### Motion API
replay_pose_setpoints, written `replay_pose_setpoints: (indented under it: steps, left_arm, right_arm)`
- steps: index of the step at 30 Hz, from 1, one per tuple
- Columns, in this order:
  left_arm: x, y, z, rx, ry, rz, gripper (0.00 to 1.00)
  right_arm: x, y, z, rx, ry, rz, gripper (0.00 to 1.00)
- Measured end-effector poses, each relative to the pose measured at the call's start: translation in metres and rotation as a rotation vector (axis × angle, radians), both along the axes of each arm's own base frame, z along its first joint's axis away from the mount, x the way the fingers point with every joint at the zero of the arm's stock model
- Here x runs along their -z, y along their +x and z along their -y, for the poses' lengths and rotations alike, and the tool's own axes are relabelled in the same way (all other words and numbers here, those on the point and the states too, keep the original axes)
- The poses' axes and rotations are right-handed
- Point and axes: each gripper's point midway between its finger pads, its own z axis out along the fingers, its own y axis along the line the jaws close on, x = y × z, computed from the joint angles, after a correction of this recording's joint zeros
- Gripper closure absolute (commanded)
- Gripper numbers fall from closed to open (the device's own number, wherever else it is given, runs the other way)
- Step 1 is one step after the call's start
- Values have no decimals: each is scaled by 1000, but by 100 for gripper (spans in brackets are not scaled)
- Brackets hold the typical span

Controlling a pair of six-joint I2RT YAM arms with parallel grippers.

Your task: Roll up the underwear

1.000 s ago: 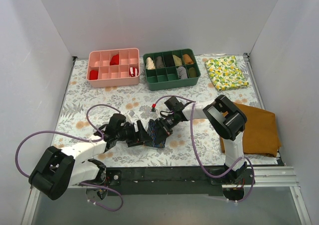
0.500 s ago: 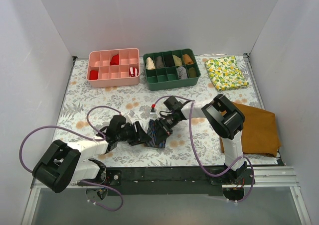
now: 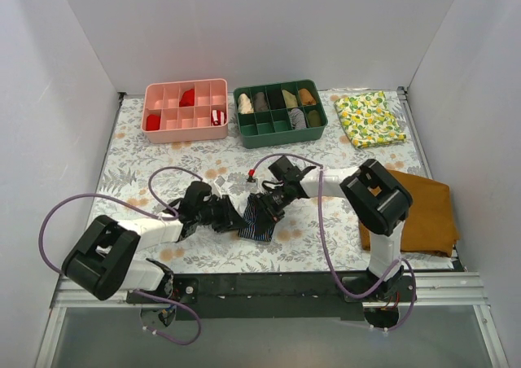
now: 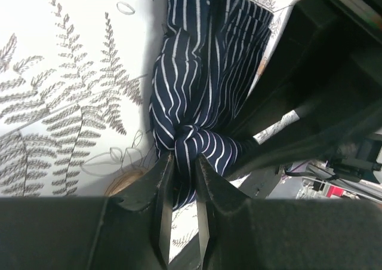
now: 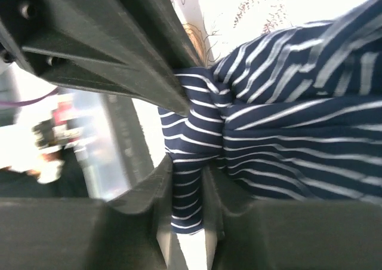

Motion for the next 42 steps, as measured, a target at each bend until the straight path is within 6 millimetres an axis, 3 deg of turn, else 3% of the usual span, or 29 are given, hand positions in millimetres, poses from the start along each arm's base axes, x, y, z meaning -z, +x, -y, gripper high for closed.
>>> replay_pose_setpoints:
  steps: [3, 5, 11, 16, 20, 30, 42]
  left_arm:
    - [0, 5, 3, 11, 22, -19, 100]
    - [0, 10, 5, 24, 42, -28, 100]
    - [0, 22, 11, 63, 106, -63, 100]
    - [1, 30, 15, 89, 144, -90, 100]
    - [1, 32, 17, 116, 162, -112, 100]
    - [-1, 34, 23, 184, 170, -135, 100]
    - [-1, 33, 25, 220, 156, -140, 100]
  right_arm:
    - [-3, 2, 0, 36, -54, 149, 56]
    - [-5, 4, 1, 61, -79, 236, 54]
    - [-12, 21, 12, 169, -165, 512, 53]
    - [-37, 37, 20, 237, -199, 753, 52]
    - [-55, 39, 19, 224, -191, 911, 52]
    - [-32, 11, 7, 19, -268, 1063, 52]
    - [-14, 24, 13, -9, -372, 1145, 52]
